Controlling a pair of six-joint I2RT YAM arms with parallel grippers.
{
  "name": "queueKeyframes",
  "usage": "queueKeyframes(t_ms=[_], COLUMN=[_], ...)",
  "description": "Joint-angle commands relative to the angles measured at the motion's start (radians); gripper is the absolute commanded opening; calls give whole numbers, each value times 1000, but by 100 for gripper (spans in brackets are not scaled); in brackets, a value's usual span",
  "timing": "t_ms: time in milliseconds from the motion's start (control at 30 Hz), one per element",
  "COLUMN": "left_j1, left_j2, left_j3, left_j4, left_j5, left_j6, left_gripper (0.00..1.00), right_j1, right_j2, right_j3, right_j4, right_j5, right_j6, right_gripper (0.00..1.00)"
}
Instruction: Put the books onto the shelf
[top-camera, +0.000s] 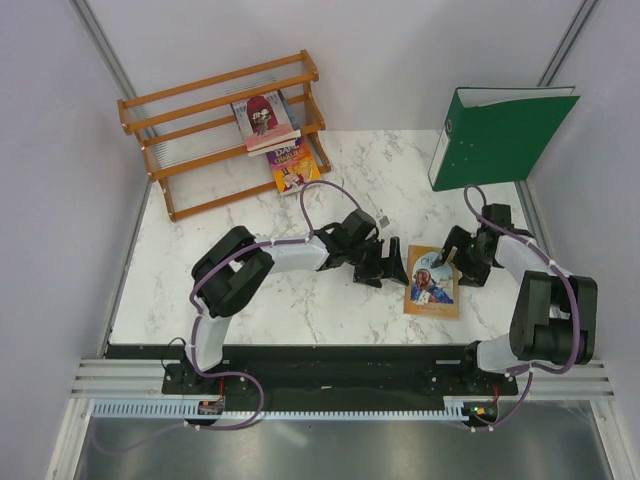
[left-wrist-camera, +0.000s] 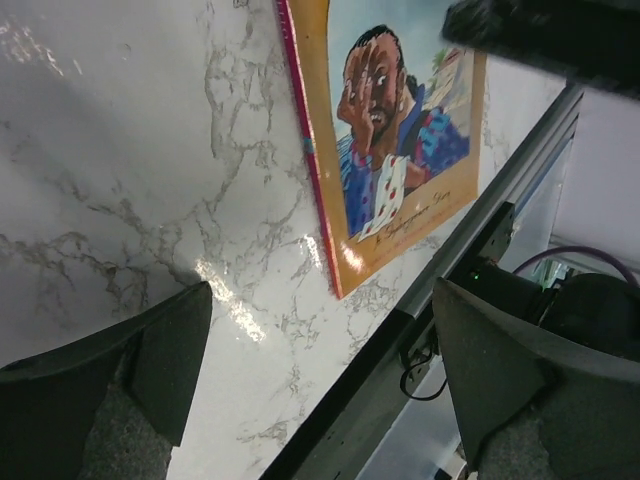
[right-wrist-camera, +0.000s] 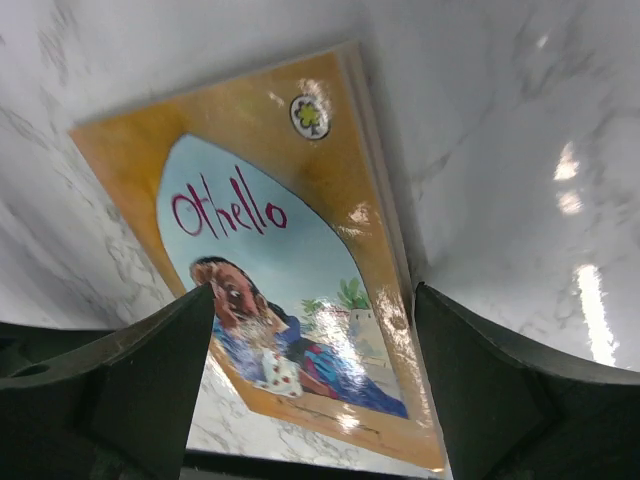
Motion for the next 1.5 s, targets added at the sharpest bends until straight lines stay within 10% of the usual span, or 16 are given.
queueKeyframes(t_ms=[0, 533, 600, 733, 800, 1067, 1467], left_j1=[-9, -14, -13, 1, 15, 64, 75], left_j2=[15, -26, -51, -87, -127, -396, -430], left_j3=[-34, -141, -170, -201, -222, -398, -678], left_j4=[133, 199, 212, 212, 186, 150, 941], left_j5=[28, 11, -13, -27, -39, -117, 11], left_j6=[-104, -159, -162, -154, -130, -35, -205], left_gripper=[96, 95, 95, 95, 94, 95, 89], right_j1=[61, 297, 317, 319, 320, 319, 317], right_j2=[-27, -118, -135, -165, -183, -261, -359], right_j3=[-78, -186, -193, -196, -192, -137, -184], right_j4=[-17, 232, 283, 306, 302, 311, 631], right_j5=[-55, -215, -228, -236, -232, -259, -457], right_j6=[-19, 177, 197, 220, 223, 191, 343], right_gripper=[88, 83, 75, 19, 8, 7, 9])
